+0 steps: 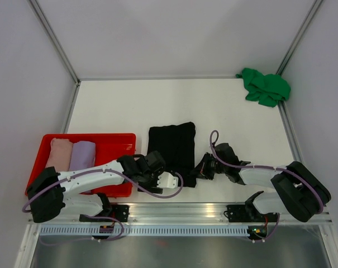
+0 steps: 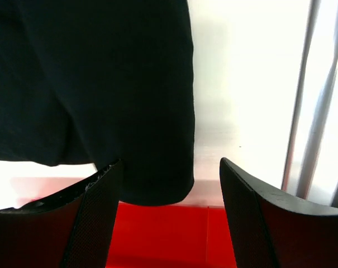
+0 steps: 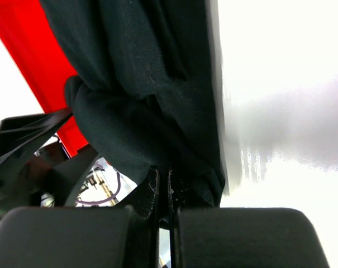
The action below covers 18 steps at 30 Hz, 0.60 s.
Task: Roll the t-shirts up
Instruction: Roll the tshirt
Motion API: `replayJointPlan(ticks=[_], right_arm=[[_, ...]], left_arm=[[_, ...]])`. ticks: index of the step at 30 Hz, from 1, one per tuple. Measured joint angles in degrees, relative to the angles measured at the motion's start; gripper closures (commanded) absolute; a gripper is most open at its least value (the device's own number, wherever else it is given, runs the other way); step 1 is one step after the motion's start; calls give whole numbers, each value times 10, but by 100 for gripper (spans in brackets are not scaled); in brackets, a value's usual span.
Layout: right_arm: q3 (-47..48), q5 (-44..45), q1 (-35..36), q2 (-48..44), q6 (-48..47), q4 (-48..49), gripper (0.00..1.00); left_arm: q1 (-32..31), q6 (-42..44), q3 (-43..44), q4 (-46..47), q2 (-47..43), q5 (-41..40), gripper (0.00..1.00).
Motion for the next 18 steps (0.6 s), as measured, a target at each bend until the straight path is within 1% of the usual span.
replayJointPlan(ticks=[6, 9, 11, 13, 14, 15, 16, 17, 18], right_arm=[[-3, 2, -2, -1, 5, 9, 100], [-3, 2, -2, -1, 3, 10, 100], [-3, 1, -3, -1, 1, 10, 100], [-3, 1, -3, -1, -2, 10, 99], [-3, 1, -3, -1, -7, 8, 93], [-3, 1, -3, -1, -14, 5, 88], [0, 1, -3, -1, -23, -4, 85], [7, 2, -3, -3, -37, -19, 79], [16, 4, -3, -5, -51, -36, 75]], left_arm=[[-2, -5, -42, 58, 61, -49, 25], [-1, -11, -39, 77, 75, -68, 25], [0, -16, -38, 83, 78, -75, 27], [0, -23, -38, 88, 79, -78, 41], [0, -25, -39, 94, 80, -80, 49], [1, -27, -41, 102, 81, -85, 63], [2, -28, -43, 110, 82, -91, 68], [3, -29, -43, 116, 83, -95, 77], [3, -30, -43, 120, 83, -98, 88]])
